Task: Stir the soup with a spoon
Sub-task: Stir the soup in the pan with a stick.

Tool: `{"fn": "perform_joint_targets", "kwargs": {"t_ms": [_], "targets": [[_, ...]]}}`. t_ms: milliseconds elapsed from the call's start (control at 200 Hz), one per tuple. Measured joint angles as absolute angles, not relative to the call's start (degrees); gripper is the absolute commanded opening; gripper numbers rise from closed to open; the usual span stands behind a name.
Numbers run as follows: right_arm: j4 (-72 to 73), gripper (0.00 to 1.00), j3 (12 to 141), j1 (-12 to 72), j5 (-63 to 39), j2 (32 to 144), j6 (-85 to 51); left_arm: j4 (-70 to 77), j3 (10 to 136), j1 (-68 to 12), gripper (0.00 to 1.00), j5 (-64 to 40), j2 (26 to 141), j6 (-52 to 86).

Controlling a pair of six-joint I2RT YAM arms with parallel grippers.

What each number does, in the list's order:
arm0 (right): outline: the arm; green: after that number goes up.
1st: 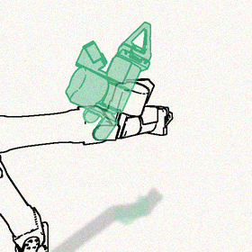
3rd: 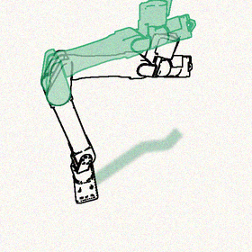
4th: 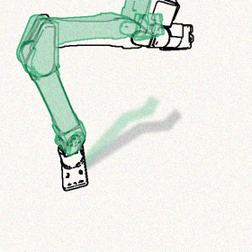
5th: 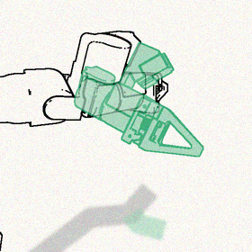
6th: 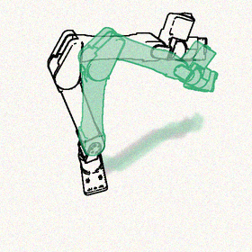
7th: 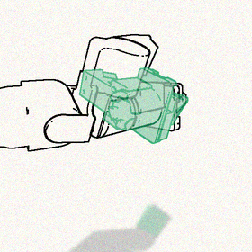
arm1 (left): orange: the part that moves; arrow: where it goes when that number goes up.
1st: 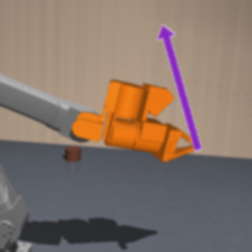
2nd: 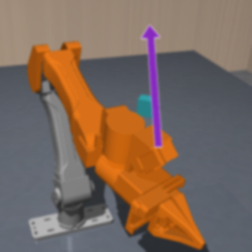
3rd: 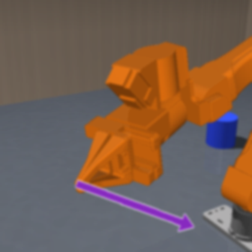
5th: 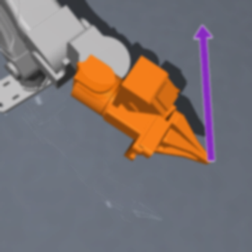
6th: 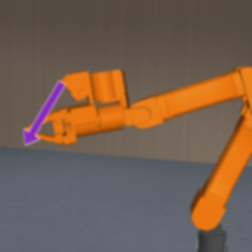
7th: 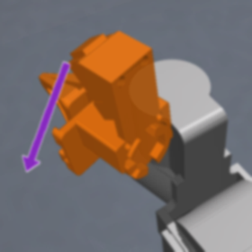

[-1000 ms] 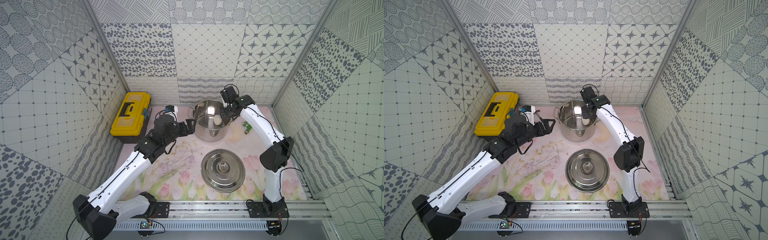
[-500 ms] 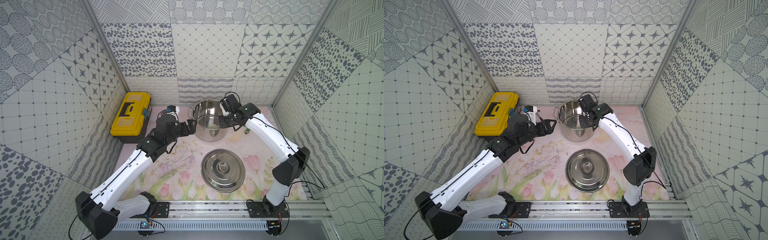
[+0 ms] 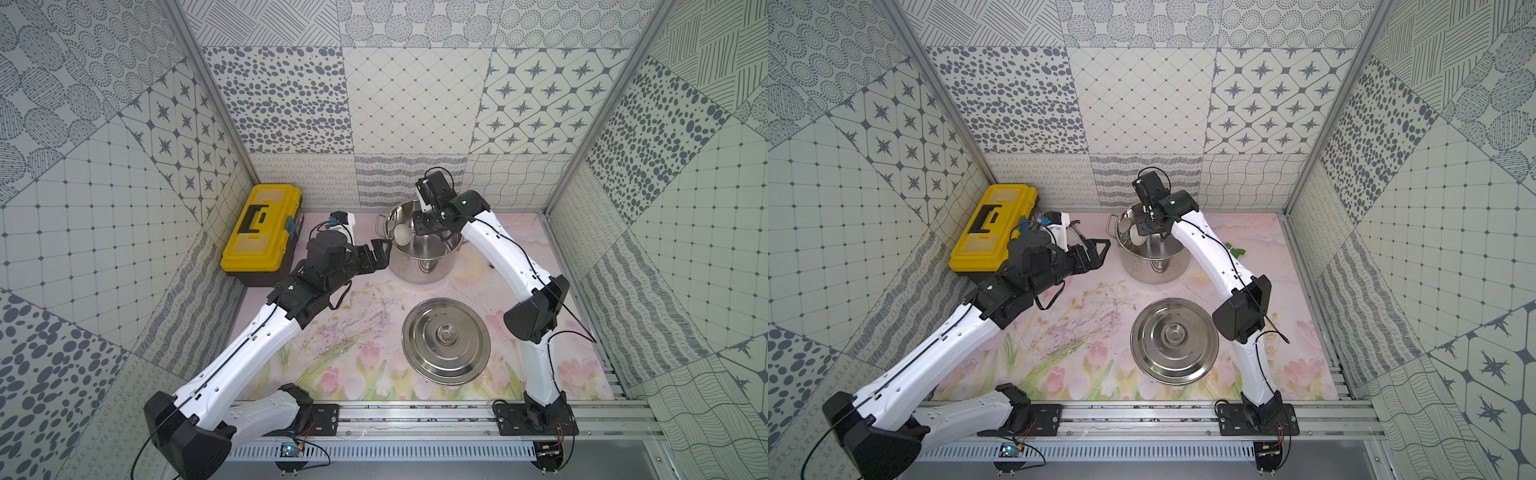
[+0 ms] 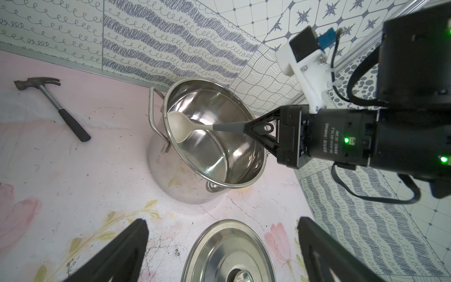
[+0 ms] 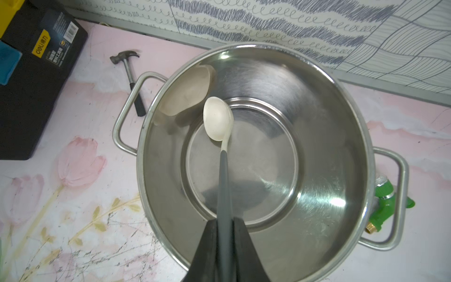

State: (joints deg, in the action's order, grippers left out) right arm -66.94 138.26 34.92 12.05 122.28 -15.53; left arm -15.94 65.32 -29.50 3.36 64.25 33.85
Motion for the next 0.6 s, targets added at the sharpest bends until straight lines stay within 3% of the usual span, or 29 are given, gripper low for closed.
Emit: {"fn": "perform_joint_targets", "kwargs": {"t_ms": [260, 595], "targets": [[-69.12, 0.00, 138.87, 28.71, 12.53, 122.93, -13.89, -15.97, 65.19, -29.50, 1.00, 3.36, 63.90, 34.33], [-69.08, 0.00, 119.63, 26.72, 12.16, 109.84, -10.90, -15.94, 66.06, -29.50, 1.00, 3.33, 65.76, 34.44]]}}
